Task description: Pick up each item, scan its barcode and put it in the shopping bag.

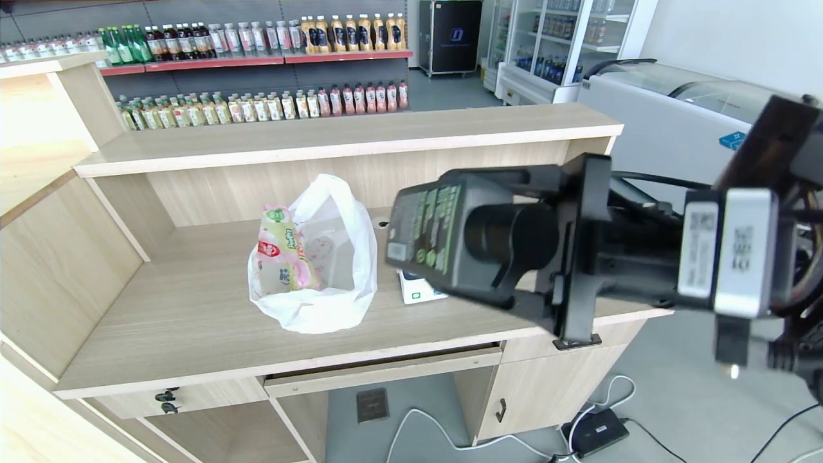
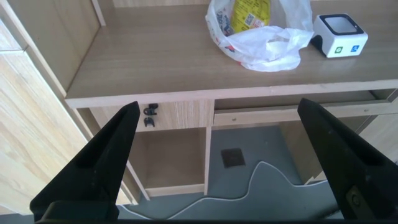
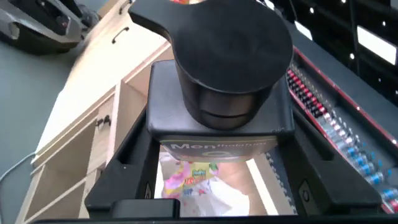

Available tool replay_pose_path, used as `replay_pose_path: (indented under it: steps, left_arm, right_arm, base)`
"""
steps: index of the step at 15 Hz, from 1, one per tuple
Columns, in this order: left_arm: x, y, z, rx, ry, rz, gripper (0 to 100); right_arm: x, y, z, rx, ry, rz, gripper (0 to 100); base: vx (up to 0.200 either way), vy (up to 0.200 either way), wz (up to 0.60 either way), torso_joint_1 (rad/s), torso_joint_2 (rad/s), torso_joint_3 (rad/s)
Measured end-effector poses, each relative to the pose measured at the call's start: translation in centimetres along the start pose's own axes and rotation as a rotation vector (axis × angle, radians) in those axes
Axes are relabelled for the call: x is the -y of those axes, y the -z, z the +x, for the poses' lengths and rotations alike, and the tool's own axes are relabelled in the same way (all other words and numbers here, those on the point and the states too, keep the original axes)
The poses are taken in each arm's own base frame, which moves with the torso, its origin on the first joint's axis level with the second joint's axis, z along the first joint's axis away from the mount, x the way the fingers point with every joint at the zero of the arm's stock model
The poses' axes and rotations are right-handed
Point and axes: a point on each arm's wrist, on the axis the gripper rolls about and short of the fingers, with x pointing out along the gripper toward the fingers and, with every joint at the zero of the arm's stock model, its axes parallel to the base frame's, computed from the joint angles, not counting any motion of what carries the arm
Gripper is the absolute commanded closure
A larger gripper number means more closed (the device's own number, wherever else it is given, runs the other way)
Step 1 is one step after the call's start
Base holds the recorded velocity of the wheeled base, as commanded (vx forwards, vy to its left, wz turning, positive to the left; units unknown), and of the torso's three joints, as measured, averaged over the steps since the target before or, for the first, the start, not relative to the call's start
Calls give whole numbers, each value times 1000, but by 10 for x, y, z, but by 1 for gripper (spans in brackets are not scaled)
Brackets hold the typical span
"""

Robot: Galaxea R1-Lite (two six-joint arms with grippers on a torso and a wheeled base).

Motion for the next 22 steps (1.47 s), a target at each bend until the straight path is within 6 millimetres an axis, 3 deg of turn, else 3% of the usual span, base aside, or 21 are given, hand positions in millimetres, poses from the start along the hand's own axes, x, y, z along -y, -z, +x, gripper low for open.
replay_pose_path:
  steps: [3,5,8,11,18,22]
  left_arm:
    - [0,0,0,0,-1,0,0]
    - [0,0,0,0,0,0,0]
    - [0,0,0,0,0,0,0]
    - [0,0,0,0,-1,0,0]
    - [0,0,0,0,0,0,0]
    - [0,0,0,0,0,0,0]
  right_arm:
    - [46,18,-79,-305,259,265,100]
    - [67,22,-127,-521,552,554,100]
    - [76,23,-165,-876,1038,777,100]
    - [80,24,-176,-971,1270,804,100]
    - [84,39,-176,-982,1274,802,100]
    - [86,45,-168,-968,1250,816,100]
  base:
    - [0,0,0,0,0,0]
    - [0,0,0,0,0,0]
    - [0,0,0,0,0,0]
    - [0,0,0,0,0,0]
    - [0,0,0,0,0,0]
    - [0,0,600,-2,-1,0]
